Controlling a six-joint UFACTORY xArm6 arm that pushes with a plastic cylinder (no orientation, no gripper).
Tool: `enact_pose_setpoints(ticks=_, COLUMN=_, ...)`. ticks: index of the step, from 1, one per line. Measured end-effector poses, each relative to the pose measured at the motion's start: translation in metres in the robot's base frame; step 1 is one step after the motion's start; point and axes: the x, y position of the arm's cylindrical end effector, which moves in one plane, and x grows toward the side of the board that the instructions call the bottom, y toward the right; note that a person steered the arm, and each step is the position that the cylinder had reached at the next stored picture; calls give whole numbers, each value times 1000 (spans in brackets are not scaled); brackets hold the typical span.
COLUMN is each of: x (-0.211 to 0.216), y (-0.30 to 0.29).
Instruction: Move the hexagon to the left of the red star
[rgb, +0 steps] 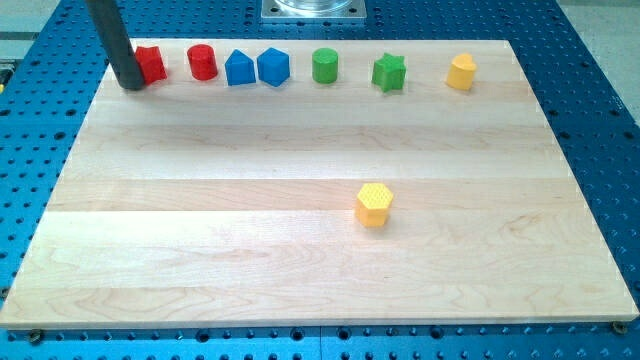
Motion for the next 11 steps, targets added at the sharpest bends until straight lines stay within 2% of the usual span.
enact_pose_setpoints(ticks=1, x=0, y=12)
enact_pose_setpoints(ticks=2, x=-13, y=-52)
enact_pose_setpoints(ticks=3, x=57, y=-43)
enact_pose_setpoints(ticks=4, x=121, y=54)
enact_pose_setpoints(ticks=5, x=123, y=162)
enact_pose_setpoints(ticks=6, x=165, y=285)
enact_pose_setpoints(ticks=7, x=213, y=352)
enact_pose_setpoints(ticks=9, x=260, y=264)
enact_pose_setpoints(ticks=10, x=267, y=248)
enact_pose_setpoints(ticks=11, x=266, y=162)
